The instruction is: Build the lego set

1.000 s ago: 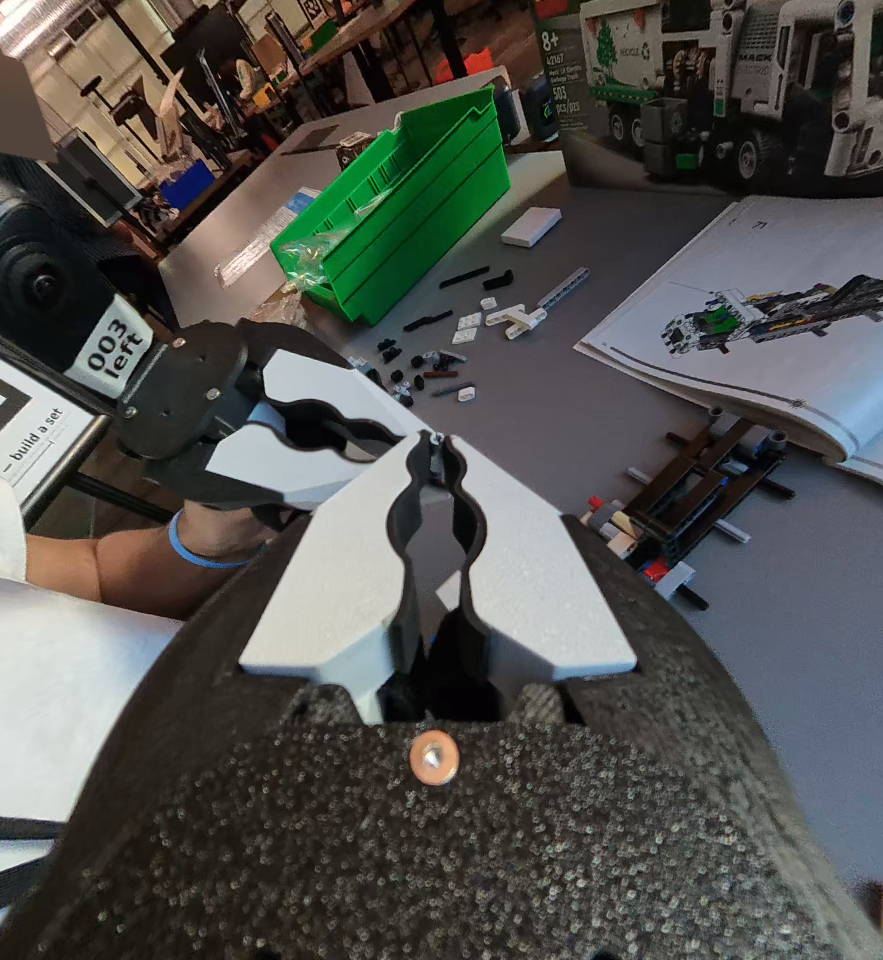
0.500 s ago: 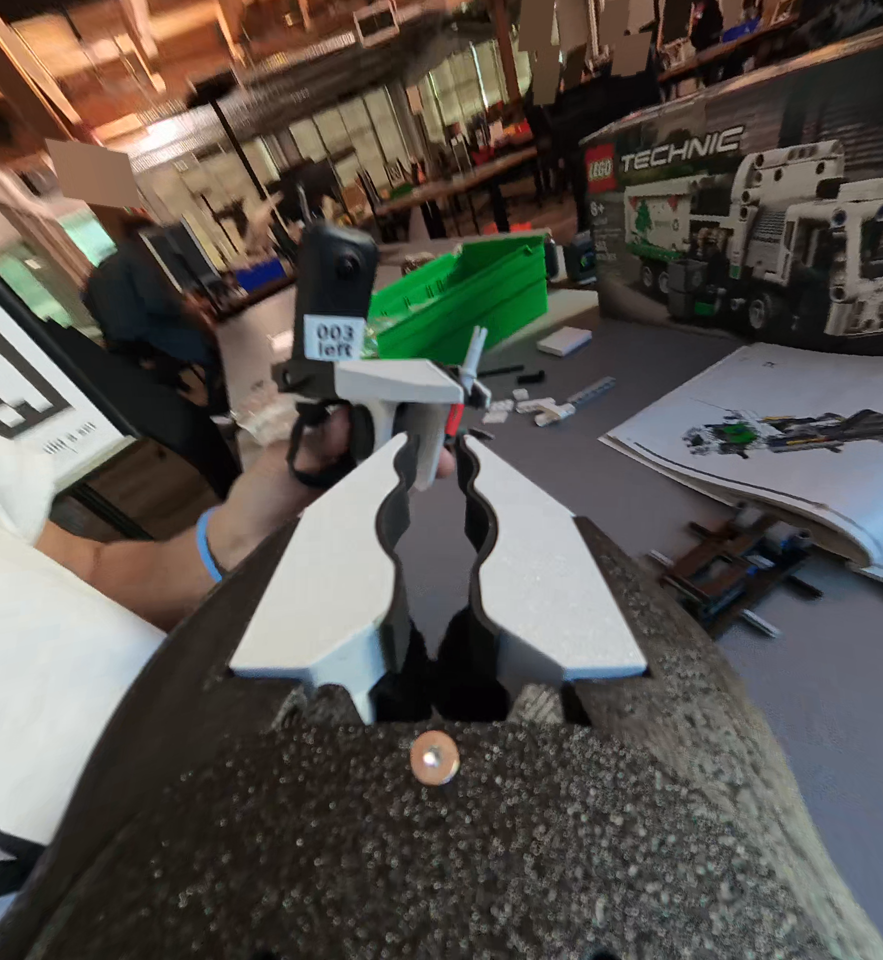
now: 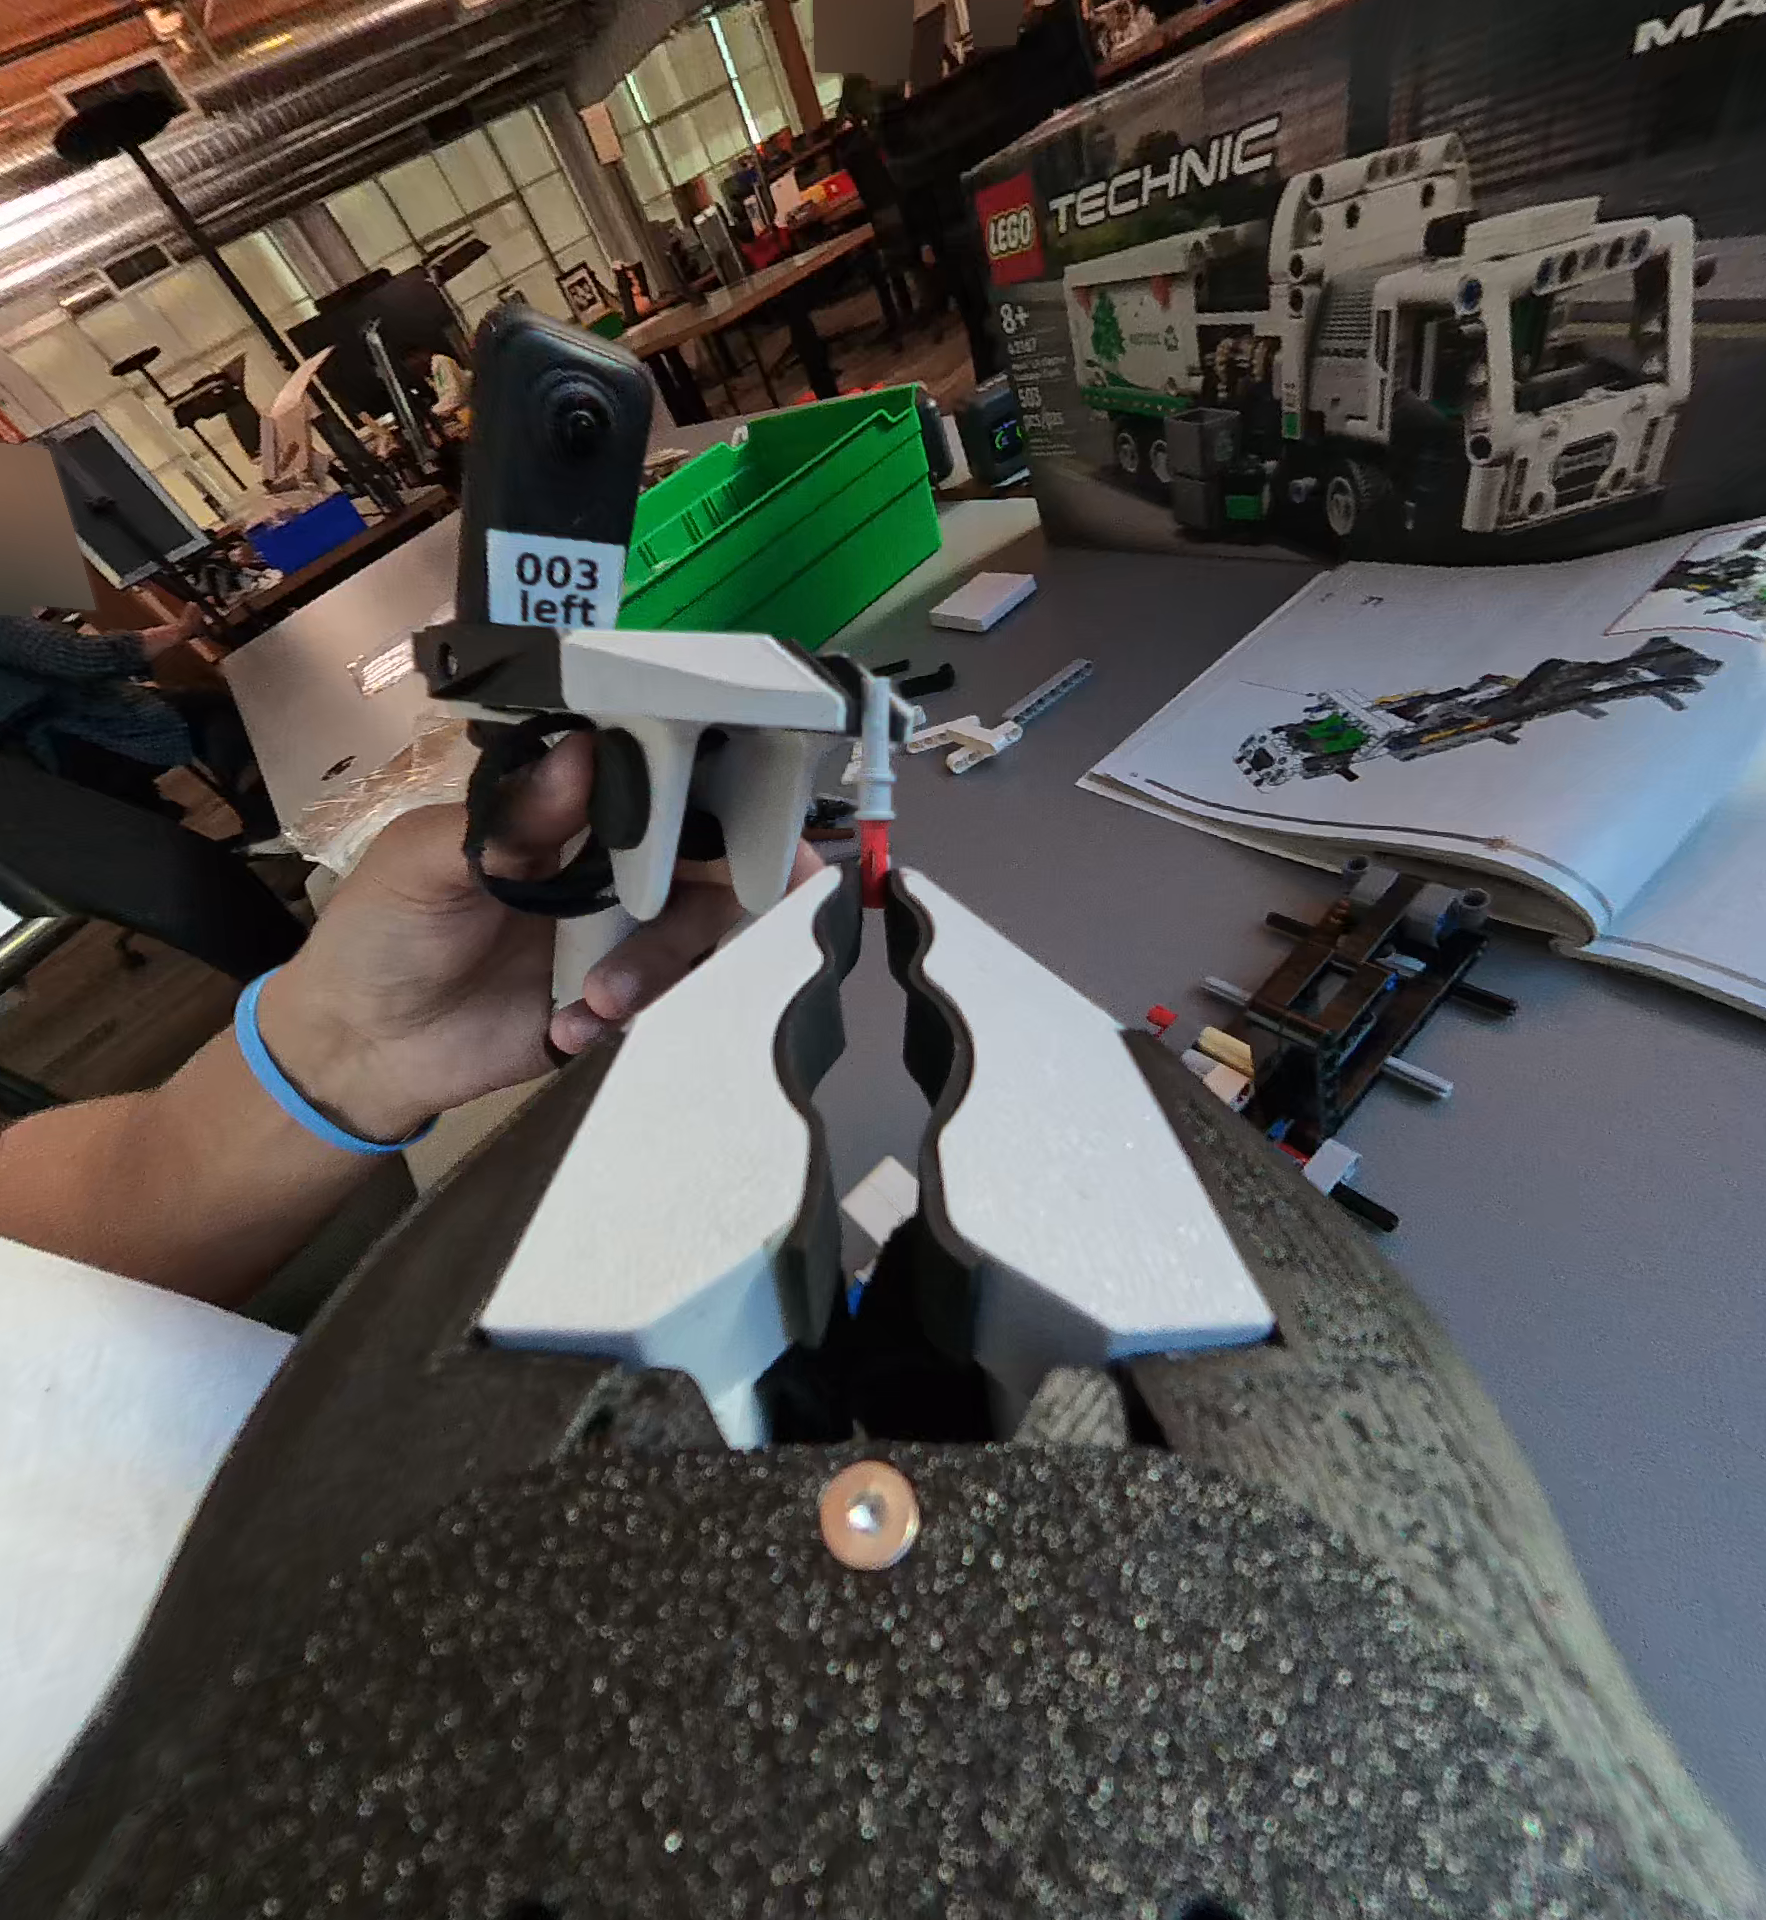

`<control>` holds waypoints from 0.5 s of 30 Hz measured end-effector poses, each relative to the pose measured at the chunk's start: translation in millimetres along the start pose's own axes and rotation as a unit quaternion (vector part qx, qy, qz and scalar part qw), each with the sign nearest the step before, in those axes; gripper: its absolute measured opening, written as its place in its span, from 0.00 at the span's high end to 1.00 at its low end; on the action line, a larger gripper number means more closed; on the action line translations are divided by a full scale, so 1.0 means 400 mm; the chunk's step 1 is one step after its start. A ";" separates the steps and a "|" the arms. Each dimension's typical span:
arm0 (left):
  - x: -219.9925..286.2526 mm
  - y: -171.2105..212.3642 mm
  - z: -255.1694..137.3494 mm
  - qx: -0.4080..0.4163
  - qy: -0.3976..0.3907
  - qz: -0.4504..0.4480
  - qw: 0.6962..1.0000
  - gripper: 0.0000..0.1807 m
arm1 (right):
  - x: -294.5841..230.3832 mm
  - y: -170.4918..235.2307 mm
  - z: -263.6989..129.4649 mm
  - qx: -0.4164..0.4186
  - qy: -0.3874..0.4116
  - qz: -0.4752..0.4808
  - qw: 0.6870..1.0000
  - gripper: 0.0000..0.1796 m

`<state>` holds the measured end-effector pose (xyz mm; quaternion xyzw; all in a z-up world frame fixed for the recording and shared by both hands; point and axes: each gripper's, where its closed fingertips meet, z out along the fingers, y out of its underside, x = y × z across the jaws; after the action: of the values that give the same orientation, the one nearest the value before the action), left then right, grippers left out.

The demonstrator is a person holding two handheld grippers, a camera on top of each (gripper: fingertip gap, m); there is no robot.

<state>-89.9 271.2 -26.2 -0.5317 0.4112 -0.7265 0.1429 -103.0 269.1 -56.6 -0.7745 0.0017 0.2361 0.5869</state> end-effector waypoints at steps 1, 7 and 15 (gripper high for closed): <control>-0.005 0.009 0.002 -0.015 -0.004 0.002 1.000 0.97 | 0.003 0.001 -0.001 0.000 0.006 -0.001 1.000 0.98; -0.024 0.029 0.006 -0.059 -0.036 0.036 0.997 0.99 | 0.014 0.014 -0.004 -0.010 0.031 -0.011 0.999 0.98; -0.030 0.059 0.021 -0.105 -0.015 0.020 0.994 1.00 | 0.016 0.044 -0.005 -0.018 0.053 -0.003 0.998 0.98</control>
<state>-83.3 260.6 -51.0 -0.5468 0.4929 -0.6683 0.1070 -101.4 263.5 -74.4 -0.7966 0.0268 0.1928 0.5723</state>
